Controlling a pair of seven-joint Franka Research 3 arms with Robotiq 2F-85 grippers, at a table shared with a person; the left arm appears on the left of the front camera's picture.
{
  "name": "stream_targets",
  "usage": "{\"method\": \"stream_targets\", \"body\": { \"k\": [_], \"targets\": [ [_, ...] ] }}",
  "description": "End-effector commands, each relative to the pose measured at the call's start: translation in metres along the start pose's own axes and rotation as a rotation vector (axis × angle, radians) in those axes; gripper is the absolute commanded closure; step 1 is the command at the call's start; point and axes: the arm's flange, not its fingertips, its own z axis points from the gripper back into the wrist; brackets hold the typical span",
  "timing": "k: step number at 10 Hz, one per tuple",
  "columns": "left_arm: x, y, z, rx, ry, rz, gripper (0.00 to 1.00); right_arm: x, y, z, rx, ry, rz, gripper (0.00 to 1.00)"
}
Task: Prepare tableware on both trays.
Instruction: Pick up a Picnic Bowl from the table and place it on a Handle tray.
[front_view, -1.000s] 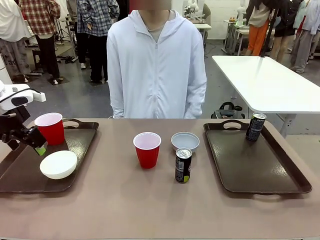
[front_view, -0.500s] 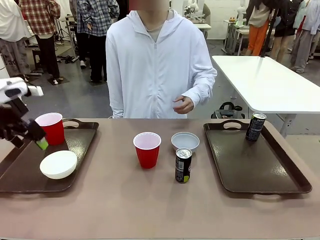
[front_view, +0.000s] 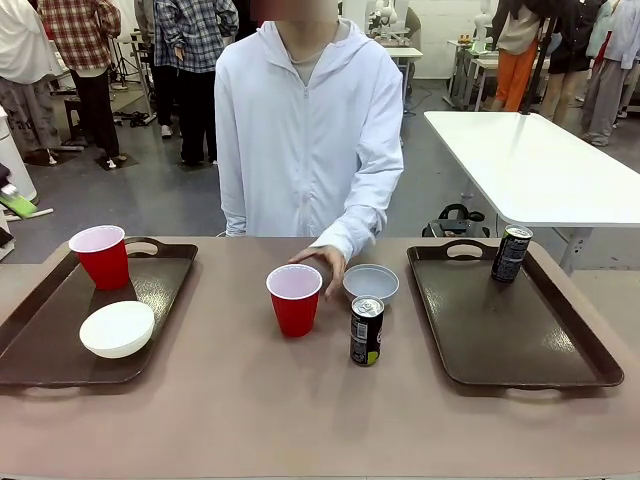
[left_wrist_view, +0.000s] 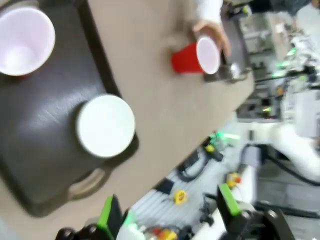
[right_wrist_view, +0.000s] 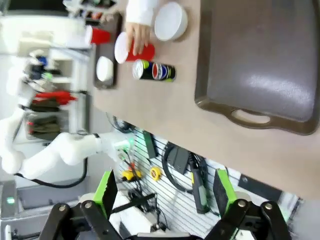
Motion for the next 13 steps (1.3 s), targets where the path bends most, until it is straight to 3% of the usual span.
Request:
{"method": "stream_targets", "body": {
  "k": [1,4,6,9,11,12,13],
  "targets": [
    [-0.001,0.032,0.023,-0.127,-0.037,0.026,0.0,0.013,0.066,-0.024,-0.163,0.09,0.028,0.0],
    [-0.025,0.105,0.05,-0.301,-0.118,0.125,0.0,0.038,0.126,-0.082,-0.304,0.197,0.049,0.0],
    [-0.042,0.146,0.048,-0.428,-0.173,0.117,0.0,0.054,0.143,-0.119,-0.411,0.197,0.063,0.0],
    [-0.063,0.177,0.046,-0.519,-0.209,0.152,0.0,0.068,0.155,-0.161,-0.545,0.077,0.154,0.0],
    [-0.067,0.173,0.046,-0.357,-0.158,0.173,0.0,0.065,0.155,-0.151,-0.484,0.124,0.16,0.0],
    [-0.069,0.181,0.037,-0.495,-0.204,0.175,0.0,0.065,0.155,-0.151,-0.484,0.124,0.16,0.0],
    [-0.069,0.181,0.037,-0.495,-0.204,0.175,0.0,0.065,0.155,-0.151,-0.484,0.124,0.16,0.0]
  ]
}}
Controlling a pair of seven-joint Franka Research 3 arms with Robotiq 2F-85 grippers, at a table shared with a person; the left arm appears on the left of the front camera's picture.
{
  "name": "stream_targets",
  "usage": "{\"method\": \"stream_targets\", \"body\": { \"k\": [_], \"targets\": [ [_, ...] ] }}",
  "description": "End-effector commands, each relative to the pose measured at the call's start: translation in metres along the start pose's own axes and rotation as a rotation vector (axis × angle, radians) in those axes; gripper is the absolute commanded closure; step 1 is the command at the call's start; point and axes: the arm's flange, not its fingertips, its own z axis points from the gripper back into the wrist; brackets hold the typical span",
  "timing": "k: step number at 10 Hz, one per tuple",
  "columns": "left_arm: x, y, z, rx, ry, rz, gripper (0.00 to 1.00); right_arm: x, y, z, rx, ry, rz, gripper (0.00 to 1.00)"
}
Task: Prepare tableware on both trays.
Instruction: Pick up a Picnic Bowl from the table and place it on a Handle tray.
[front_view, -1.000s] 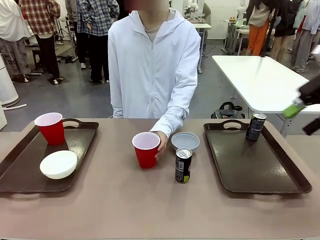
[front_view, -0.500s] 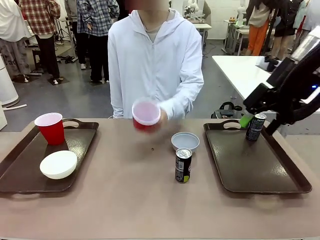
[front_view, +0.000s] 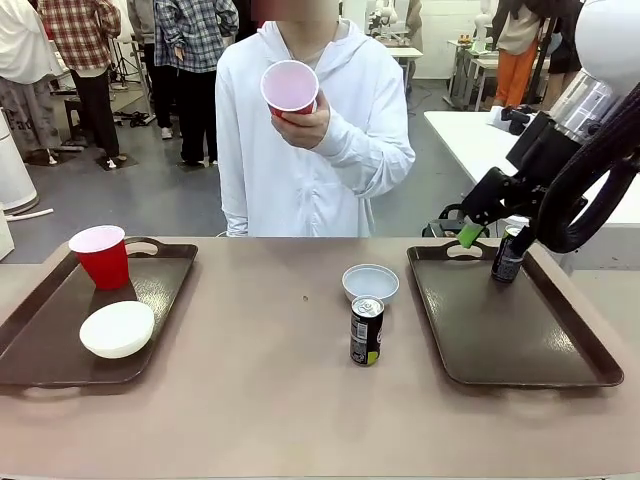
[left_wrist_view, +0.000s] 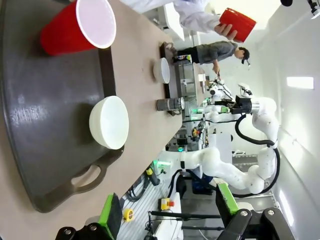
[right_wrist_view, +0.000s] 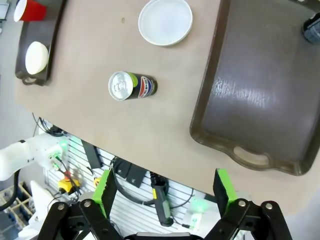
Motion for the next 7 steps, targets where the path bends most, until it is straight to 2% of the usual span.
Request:
{"method": "stream_targets", "body": {
  "k": [1,5,6,7],
  "targets": [
    [-0.001,-0.001,-0.001,-0.036,-0.011,-0.004,0.0,0.001,0.004,-0.002,-0.01,-0.004,0.005,0.0],
    [-0.001,-0.001,-0.001,-0.036,-0.011,-0.004,0.0,0.062,0.022,-0.073,-0.182,-0.111,0.072,0.0],
    [-0.001,-0.001,-0.001,-0.036,-0.011,-0.004,0.0,0.073,0.021,-0.091,-0.222,-0.163,0.103,0.0],
    [-0.001,-0.001,-0.001,-0.036,-0.011,-0.004,0.0,0.082,0.016,-0.108,-0.263,-0.164,0.11,0.0]
  ]
}}
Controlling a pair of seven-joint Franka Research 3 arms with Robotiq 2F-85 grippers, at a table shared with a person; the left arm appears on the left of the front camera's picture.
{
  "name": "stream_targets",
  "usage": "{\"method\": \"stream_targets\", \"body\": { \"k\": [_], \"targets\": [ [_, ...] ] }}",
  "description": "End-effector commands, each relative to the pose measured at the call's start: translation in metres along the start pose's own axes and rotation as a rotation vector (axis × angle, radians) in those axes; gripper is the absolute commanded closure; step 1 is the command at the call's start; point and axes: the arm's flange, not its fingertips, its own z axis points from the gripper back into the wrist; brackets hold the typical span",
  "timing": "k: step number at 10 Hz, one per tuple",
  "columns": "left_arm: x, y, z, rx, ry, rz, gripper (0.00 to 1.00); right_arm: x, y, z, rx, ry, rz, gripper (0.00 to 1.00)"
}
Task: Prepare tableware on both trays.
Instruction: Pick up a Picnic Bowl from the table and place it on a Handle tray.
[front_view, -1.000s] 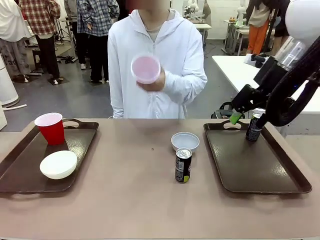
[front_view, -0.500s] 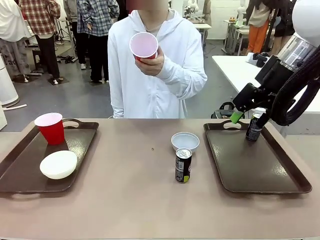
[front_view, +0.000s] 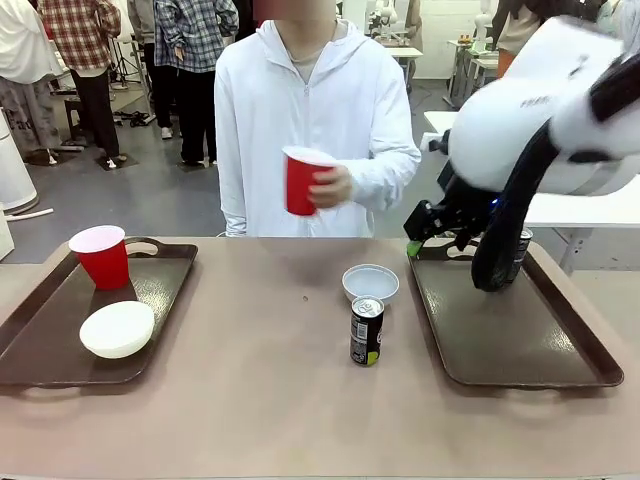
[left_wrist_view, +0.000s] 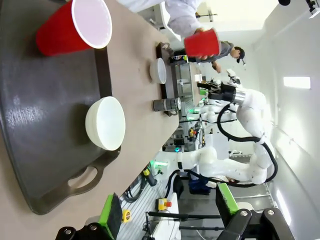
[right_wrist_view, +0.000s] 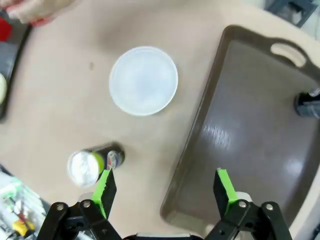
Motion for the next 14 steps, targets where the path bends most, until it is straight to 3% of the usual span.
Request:
{"method": "stream_targets", "body": {
  "k": [1,2,3,4,5,7,14],
  "targets": [
    [-0.001,-0.002,0.001,-0.019,-0.01,-0.005,0.0,0.014,-0.002,-0.035,-0.078,-0.022,-0.004,0.0],
    [-0.001,-0.002,0.001,-0.019,-0.01,-0.005,0.0,0.014,0.0,-0.037,-0.033,-0.002,-0.025,0.0],
    [-0.001,-0.002,0.001,-0.019,-0.01,-0.005,0.0,-0.006,0.004,-0.016,-0.029,0.099,-0.079,0.0],
    [-0.001,-0.002,0.001,-0.019,-0.01,-0.005,0.0,-0.074,0.012,0.061,-0.031,0.252,-0.025,0.0],
    [-0.001,-0.002,0.001,-0.019,-0.01,-0.005,0.0,-0.1,0.004,0.095,-0.058,0.251,-0.051,0.0],
    [-0.001,-0.002,0.001,-0.019,-0.01,-0.005,0.0,-0.106,-0.018,0.099,-0.045,0.278,-0.105,0.0],
    [-0.001,-0.002,0.001,-0.019,-0.01,-0.005,0.0,-0.094,-0.019,0.077,0.001,0.273,-0.114,0.0]
  ]
}}
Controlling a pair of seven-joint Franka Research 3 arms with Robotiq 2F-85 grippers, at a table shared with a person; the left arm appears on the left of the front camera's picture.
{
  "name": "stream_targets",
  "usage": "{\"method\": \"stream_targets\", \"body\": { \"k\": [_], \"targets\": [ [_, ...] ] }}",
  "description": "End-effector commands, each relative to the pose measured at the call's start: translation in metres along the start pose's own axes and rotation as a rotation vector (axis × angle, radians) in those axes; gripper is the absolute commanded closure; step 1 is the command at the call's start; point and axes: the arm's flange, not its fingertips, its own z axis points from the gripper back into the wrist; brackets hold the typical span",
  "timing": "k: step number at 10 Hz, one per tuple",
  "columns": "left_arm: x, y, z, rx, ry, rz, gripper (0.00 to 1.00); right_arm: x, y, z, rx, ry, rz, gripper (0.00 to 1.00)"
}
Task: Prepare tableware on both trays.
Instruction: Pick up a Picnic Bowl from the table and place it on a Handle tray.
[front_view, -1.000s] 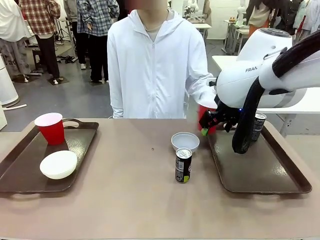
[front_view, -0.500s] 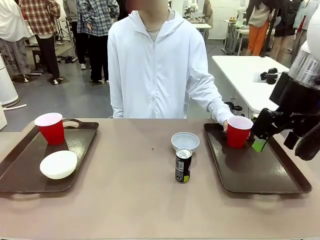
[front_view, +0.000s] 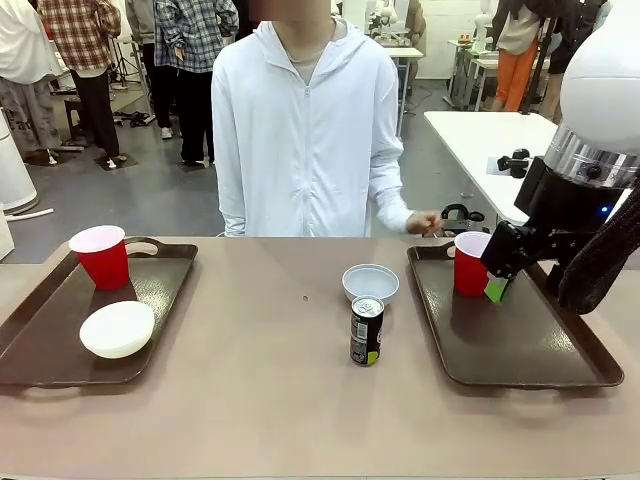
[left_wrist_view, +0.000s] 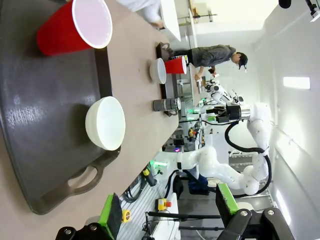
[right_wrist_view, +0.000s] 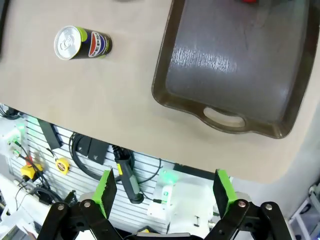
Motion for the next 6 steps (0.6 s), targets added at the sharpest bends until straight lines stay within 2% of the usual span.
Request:
{"method": "stream_targets", "body": {
  "k": [1,3,6],
  "targets": [
    [-0.001,-0.002,0.001,-0.017,-0.01,-0.006,0.0,0.005,0.002,-0.002,0.04,-0.025,-0.006,0.0],
    [-0.001,-0.002,0.001,-0.017,-0.01,-0.006,0.0,0.022,0.003,-0.011,0.058,-0.069,0.027,0.0],
    [-0.001,-0.002,0.001,-0.017,-0.01,-0.006,0.0,0.055,0.014,-0.034,0.092,-0.069,0.038,0.0]
  ]
}}
